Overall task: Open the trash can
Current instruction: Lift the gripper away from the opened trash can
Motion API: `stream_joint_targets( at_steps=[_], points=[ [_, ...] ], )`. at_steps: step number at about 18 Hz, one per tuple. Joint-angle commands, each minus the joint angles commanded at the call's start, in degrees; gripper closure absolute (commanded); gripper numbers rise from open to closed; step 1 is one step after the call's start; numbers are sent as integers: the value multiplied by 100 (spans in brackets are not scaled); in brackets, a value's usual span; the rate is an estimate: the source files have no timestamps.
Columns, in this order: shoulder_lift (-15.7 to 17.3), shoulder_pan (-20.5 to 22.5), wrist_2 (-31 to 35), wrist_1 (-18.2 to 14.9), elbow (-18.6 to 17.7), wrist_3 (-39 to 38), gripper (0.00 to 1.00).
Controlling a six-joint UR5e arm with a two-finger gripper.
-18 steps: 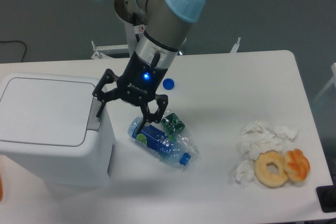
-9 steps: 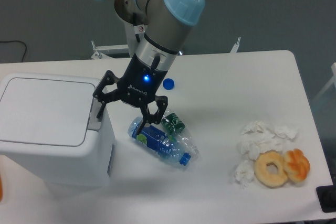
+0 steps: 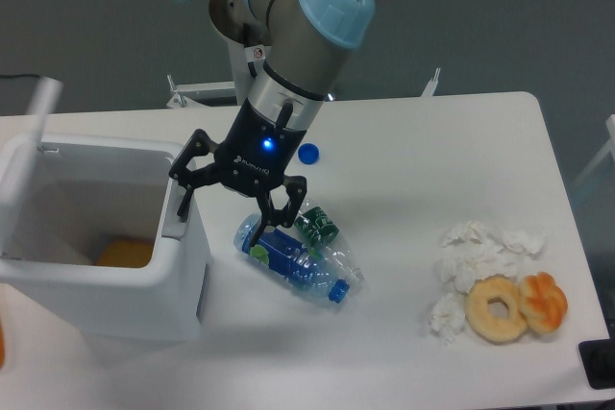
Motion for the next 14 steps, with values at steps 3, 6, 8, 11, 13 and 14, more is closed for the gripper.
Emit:
stream_joint_targets(
  at_steps=[3, 6, 8, 11, 13, 14],
  points=[
    [26, 44, 9, -9, 263, 140, 0],
    [44, 105, 35, -9, 334, 360, 0],
    [62, 202, 35, 0, 343, 474, 0],
    [132, 290, 44, 0, 369, 737, 0],
    [228, 412, 53, 0, 361, 1044, 0],
    [281, 457, 70, -17, 343, 1255, 0]
  ],
)
